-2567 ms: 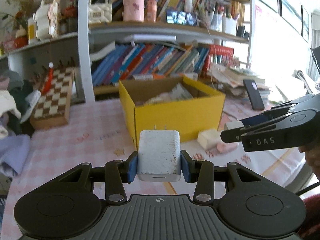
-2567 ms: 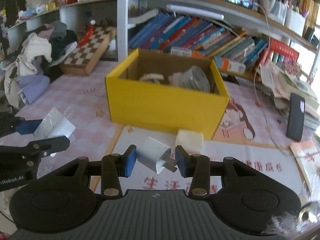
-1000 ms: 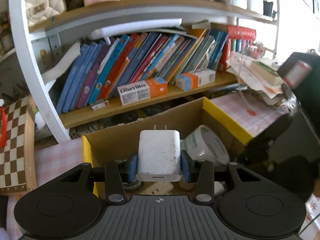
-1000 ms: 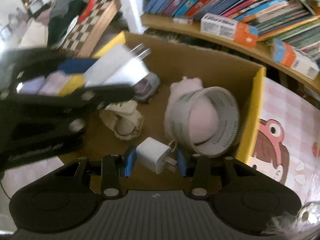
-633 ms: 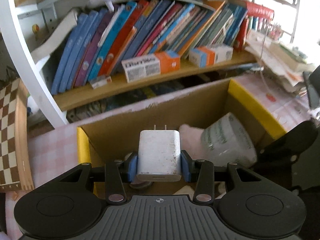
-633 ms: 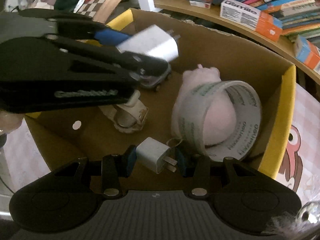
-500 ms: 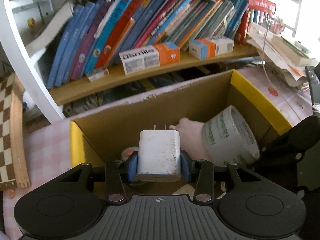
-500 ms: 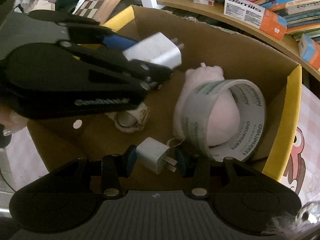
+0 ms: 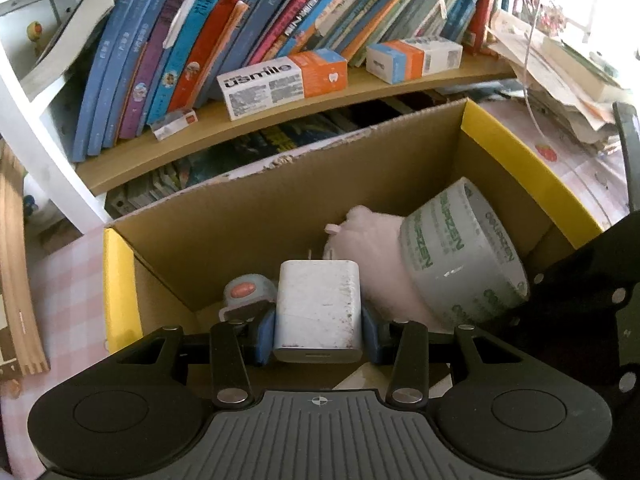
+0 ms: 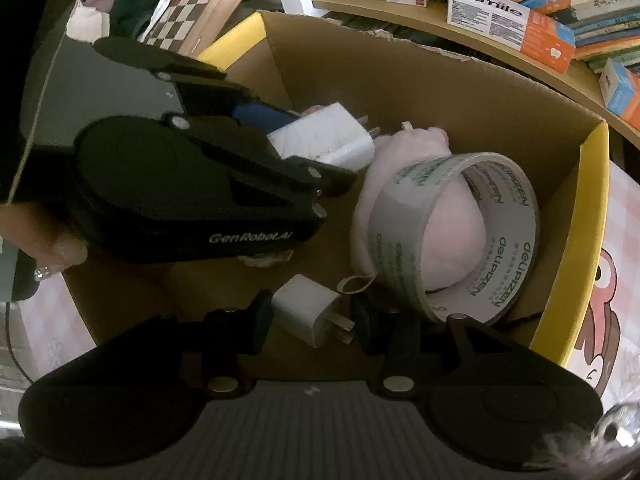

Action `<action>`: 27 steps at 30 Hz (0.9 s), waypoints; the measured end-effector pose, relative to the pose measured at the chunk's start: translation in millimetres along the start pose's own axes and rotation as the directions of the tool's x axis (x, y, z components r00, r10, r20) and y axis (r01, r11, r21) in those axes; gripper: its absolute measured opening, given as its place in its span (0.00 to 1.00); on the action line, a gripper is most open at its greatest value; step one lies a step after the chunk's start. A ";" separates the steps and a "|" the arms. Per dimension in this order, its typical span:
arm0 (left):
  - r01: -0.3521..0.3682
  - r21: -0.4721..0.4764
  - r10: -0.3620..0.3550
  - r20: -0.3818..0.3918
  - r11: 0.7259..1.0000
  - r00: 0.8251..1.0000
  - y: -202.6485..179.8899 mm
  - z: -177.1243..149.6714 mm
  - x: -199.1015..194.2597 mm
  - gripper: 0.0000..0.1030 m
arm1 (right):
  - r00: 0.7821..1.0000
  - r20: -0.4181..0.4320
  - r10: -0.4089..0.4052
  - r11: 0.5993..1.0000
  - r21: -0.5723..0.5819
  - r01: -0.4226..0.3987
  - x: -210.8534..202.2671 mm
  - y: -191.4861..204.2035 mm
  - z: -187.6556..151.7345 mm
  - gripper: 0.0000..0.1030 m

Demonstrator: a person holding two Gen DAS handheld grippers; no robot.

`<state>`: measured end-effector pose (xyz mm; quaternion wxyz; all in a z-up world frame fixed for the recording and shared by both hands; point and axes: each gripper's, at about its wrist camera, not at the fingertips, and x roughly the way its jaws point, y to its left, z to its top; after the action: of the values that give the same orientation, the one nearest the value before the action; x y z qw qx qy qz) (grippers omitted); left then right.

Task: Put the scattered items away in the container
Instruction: 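Lower the charger into the box and open the left gripper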

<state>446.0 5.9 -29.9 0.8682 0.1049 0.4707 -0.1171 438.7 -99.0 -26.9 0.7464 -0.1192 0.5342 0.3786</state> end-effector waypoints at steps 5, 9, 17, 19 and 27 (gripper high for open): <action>-0.010 0.026 0.010 -0.025 1.000 1.000 -3.1 1.0 4.2 0.40 | 1.000 0.000 -0.006 1.000 0.010 0.006 1.4 -1.0 1.3 0.39; -0.012 0.028 0.013 -0.031 1.000 0.999 -3.0 0.9 4.8 0.40 | 1.000 0.005 -0.005 1.000 0.017 0.005 -5.4 7.4 -7.7 0.39; -0.025 0.045 0.027 -0.030 0.999 0.999 -5.7 1.1 5.3 0.41 | 1.000 0.002 -0.002 1.000 0.015 0.002 -4.4 5.8 -7.0 0.39; -0.027 0.048 0.029 -0.031 0.998 0.999 -6.2 1.0 5.4 0.41 | 1.000 0.002 -0.001 1.000 0.015 0.001 -3.6 5.2 -6.1 0.39; -0.014 0.075 0.017 -0.047 0.997 0.999 -10.4 2.0 6.6 0.51 | 1.000 0.008 0.026 0.999 0.024 -0.026 0.0 -0.8 -0.9 0.40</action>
<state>447.9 -5.3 -35.1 0.8531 0.1437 0.4857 -0.1253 438.6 -100.1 -27.5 0.7449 -0.1019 0.5373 0.3821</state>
